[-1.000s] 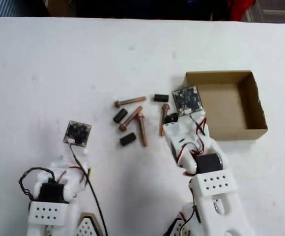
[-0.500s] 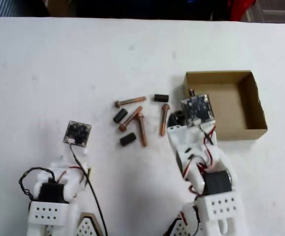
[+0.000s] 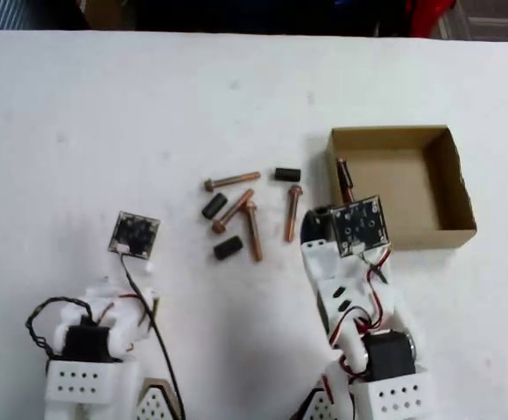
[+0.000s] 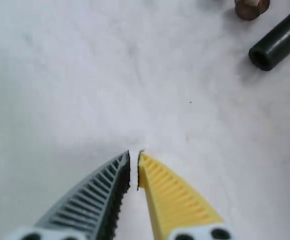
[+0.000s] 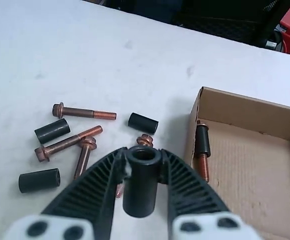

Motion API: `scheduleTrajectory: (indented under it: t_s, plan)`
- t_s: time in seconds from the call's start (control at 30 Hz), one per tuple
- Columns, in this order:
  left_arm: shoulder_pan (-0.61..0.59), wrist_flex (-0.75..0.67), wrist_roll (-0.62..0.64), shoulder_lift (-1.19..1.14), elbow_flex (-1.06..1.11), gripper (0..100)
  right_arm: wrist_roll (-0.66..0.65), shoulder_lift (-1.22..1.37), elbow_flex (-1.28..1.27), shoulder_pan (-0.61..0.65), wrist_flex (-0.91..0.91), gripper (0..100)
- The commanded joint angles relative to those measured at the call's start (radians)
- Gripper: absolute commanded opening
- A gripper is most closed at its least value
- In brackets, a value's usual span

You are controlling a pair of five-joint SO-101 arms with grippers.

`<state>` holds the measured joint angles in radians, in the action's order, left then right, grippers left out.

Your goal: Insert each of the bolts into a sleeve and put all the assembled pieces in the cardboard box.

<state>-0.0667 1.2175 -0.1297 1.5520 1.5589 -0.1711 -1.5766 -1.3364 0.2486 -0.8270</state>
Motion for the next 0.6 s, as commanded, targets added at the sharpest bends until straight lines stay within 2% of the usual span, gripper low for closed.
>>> scheduleTrajectory:
  t_s: [0.0, 0.27, 0.4, 0.57]
  plan:
    - [-0.001, 0.078, -0.006, 0.007, -0.153, 7, 0.011, -0.050, -0.005, -0.010, -0.004, 1.7]
    - [0.001, 0.218, -0.006, -0.058, -0.393, 7, 0.011, -0.110, -0.061, -0.010, -0.004, 1.7]
    - [0.005, 0.250, -0.006, -0.259, -0.548, 7, 0.011, -0.140, -0.081, -0.010, -0.004, 1.7]
    - [0.087, 0.250, 0.000, -0.526, -0.720, 7, 0.011, -0.174, -0.109, -0.012, -0.004, 1.7]
